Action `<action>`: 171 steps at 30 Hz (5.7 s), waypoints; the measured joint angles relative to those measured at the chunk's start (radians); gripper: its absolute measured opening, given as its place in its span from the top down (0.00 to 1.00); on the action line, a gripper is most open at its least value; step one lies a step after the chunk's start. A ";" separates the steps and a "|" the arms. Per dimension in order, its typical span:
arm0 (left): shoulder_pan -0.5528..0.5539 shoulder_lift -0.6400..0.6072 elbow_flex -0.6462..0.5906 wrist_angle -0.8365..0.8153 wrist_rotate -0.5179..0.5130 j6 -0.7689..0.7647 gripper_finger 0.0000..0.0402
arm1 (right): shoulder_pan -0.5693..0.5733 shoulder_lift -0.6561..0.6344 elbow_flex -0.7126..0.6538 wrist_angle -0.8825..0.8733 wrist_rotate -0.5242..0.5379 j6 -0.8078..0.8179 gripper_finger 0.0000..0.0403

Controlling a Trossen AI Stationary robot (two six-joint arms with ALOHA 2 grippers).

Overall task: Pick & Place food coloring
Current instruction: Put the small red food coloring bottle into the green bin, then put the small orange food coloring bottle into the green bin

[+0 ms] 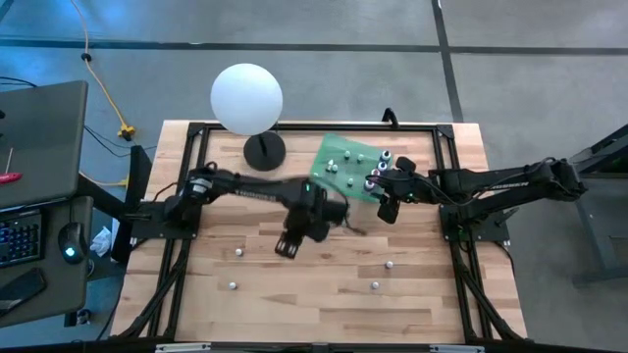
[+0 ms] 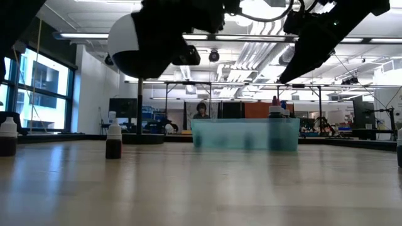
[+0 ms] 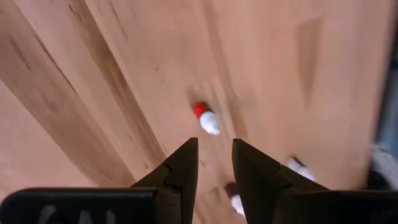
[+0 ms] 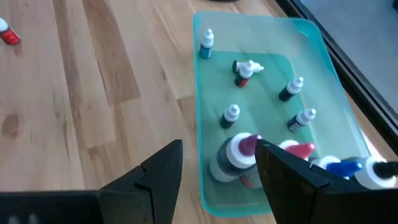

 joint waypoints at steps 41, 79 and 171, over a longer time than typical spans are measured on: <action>-0.241 -0.558 -0.825 0.776 -0.352 -0.514 0.76 | 0.000 0.000 -0.004 0.102 -0.098 -0.007 0.52; -0.181 -0.387 -0.928 0.954 -0.228 -0.503 0.80 | 0.000 0.000 -0.004 0.119 -0.097 -0.009 0.52; 0.085 -0.552 -0.617 0.154 -0.198 -0.527 0.70 | 0.000 0.000 -0.045 0.072 -0.098 -0.036 0.52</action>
